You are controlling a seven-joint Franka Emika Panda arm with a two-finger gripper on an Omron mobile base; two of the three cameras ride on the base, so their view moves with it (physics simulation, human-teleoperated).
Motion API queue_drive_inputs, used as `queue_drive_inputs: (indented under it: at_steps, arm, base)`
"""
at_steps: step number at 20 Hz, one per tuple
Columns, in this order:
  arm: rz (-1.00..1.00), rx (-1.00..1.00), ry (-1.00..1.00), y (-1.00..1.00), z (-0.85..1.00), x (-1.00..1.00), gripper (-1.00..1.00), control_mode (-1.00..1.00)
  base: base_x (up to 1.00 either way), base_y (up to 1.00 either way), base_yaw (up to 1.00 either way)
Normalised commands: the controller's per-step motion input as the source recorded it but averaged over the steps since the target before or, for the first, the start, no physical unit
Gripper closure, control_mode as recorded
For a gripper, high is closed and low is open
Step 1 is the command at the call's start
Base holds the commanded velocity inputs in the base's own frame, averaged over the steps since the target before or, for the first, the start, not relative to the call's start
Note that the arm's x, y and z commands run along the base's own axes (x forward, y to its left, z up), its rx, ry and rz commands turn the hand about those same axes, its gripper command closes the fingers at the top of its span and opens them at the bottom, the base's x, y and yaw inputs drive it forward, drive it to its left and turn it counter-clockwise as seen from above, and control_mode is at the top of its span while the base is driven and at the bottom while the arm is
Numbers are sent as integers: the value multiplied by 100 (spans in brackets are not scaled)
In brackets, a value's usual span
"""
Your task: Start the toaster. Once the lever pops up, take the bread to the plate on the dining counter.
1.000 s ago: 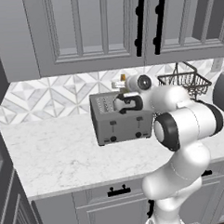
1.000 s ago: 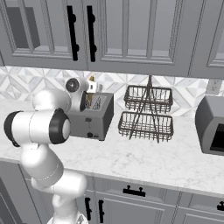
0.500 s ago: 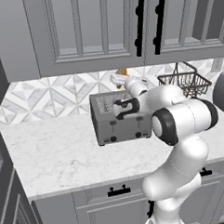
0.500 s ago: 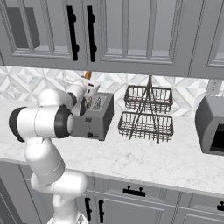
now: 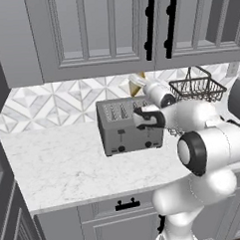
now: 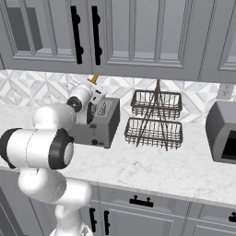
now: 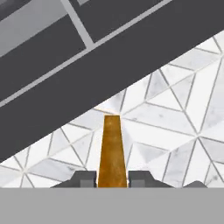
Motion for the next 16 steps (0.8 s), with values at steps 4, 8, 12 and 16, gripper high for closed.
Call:
queue_drive_inputs:
  at_steps: [4,8,12,16]
  arm:
    - [5,27,13,-59,17,-100,100,-100]
    - [8,33,1,-66,36,-100,100,-100]
    - [7,26,8,-61,30,-100,100,-100]
    - [3,12,8,-47,4,-100,100,-100]
  base:
    - [0,0,0]
    - [0,0,0]
    - [0,0,0]
    - [0,0,0]
